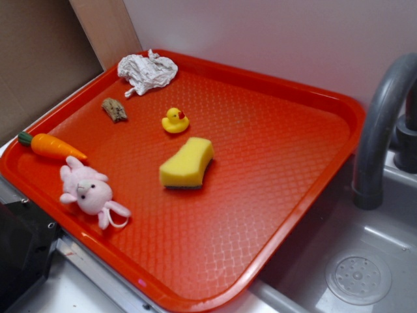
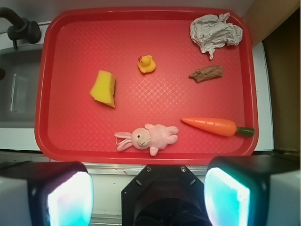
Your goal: Grab the carrot.
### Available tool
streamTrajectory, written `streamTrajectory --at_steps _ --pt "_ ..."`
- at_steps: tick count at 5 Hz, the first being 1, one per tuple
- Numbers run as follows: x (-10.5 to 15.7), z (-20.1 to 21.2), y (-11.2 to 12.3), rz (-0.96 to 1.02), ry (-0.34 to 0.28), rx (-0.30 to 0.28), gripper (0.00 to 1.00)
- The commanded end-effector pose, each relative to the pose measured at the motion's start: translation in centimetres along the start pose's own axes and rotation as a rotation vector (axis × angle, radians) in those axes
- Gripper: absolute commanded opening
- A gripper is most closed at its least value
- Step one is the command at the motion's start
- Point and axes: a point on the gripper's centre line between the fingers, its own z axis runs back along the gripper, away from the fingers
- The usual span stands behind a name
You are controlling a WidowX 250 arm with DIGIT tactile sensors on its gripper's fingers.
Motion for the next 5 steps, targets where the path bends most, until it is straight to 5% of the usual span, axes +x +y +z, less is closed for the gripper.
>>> streamTrajectory --at_steps 1,2,5 --pt "0.0 0.0 0.0 0.0 0.0 0.0 1.0" --pt "0.3 -2.0 3.4 0.248 -0.11 -0.029 1.0" --pt "1.1 -7.9 9.3 0.99 -0.038 0.11 1.0"
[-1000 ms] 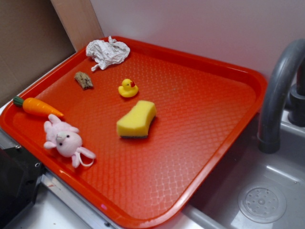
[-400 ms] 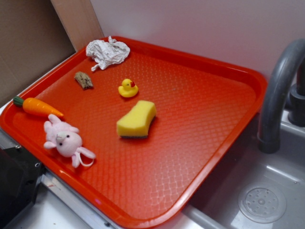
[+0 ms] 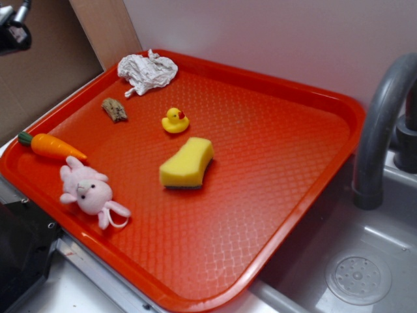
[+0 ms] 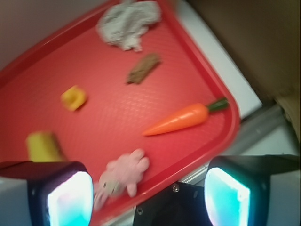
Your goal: Grab the carrot.
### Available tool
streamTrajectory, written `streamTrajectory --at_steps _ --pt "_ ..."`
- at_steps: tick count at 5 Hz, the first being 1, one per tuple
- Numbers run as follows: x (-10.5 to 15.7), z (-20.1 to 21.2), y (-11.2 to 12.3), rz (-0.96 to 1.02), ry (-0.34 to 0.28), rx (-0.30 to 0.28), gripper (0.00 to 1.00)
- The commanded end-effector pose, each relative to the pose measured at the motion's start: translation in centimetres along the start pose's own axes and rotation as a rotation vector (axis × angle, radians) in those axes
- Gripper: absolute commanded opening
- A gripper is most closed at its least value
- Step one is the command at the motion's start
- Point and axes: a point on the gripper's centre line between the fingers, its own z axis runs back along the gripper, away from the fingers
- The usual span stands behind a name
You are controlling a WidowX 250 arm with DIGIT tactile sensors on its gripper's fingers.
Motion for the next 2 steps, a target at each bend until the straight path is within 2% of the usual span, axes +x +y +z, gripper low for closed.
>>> streamTrajectory --at_steps 1,2 --pt "1.8 -4.6 1.1 0.522 -0.003 0.078 1.0" --pt "3.1 -7.7 1.2 0.62 0.045 0.076 1.0"
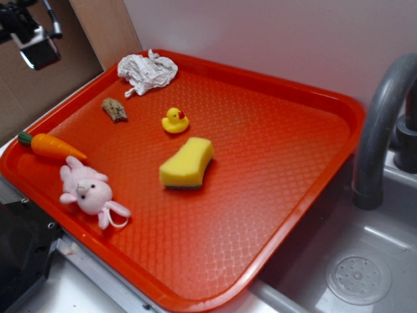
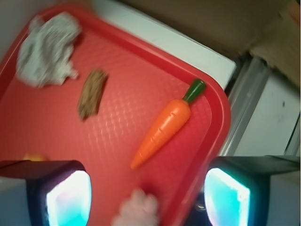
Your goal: Grab the carrot.
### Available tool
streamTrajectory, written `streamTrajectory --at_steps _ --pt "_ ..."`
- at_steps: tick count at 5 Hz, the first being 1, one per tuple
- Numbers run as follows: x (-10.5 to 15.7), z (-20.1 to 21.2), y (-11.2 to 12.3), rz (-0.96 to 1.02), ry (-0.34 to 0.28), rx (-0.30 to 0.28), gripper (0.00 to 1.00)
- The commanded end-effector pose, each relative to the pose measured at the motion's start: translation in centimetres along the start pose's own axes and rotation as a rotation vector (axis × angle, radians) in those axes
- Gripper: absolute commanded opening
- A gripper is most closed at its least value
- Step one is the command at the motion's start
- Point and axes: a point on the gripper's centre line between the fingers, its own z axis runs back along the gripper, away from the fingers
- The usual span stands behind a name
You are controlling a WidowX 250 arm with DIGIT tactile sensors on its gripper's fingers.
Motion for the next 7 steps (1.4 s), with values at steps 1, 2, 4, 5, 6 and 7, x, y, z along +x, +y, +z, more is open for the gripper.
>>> streamTrajectory --at_steps 1,2,4,5,6,7 --pt "0.9 -4.3 0.9 0.152 0.13 0.009 1.0" --pt "1.0 -5.9 1.9 0.158 0.172 0.039 1.0" --pt "0.7 -10.0 3.7 0.114 0.194 0.059 1.0" --pt "0.9 -11.2 3.4 0.08 0.168 0.053 1.0" --pt "1.7 -11.8 3.0 0.026 0.133 -0.01 1.0" --pt "2.2 -11.2 3.0 -0.055 0.092 -0.006 0.0"
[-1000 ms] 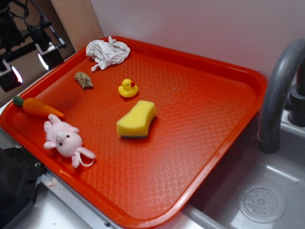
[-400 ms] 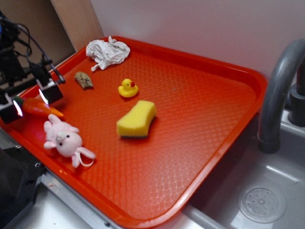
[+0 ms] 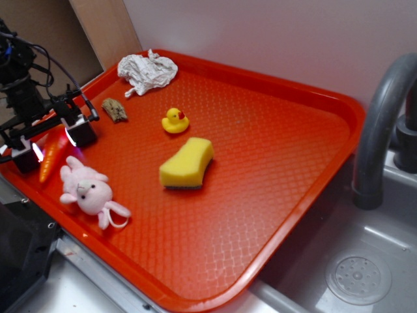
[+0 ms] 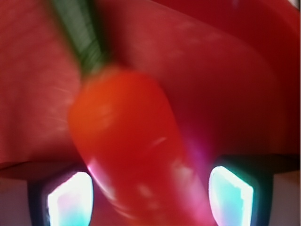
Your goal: Grab the carrot.
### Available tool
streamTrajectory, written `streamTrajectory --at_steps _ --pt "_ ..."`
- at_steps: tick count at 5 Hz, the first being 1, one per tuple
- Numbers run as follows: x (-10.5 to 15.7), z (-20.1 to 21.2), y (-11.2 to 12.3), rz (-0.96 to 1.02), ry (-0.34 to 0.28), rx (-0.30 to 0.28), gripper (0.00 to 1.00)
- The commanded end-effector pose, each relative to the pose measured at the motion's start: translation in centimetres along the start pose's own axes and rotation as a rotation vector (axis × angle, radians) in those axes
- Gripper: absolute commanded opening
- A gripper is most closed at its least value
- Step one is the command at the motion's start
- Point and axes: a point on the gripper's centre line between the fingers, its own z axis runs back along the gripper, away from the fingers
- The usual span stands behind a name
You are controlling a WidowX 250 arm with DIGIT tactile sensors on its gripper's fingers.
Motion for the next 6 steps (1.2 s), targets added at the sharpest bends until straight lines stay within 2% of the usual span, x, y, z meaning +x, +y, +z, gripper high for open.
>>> streamTrajectory --at_steps 1,2,3,4,5,6 --pt "0.4 1.8 0.7 -0.172 -0.121 0.033 0.0" --pt "0.0 3.5 -1.1 -0.422 -0.17 0.078 0.0" --pt "-1.4 5.0 -3.1 -0.67 -0.21 0.054 0.0" --pt "-3.4 7.2 -4.6 -0.911 -0.147 0.031 0.0" --pt "-5.6 10.5 -5.8 -1.097 -0.138 0.035 0.0" --pt "-8.0 15.1 -7.6 -1.26 -0.145 0.008 0.0"
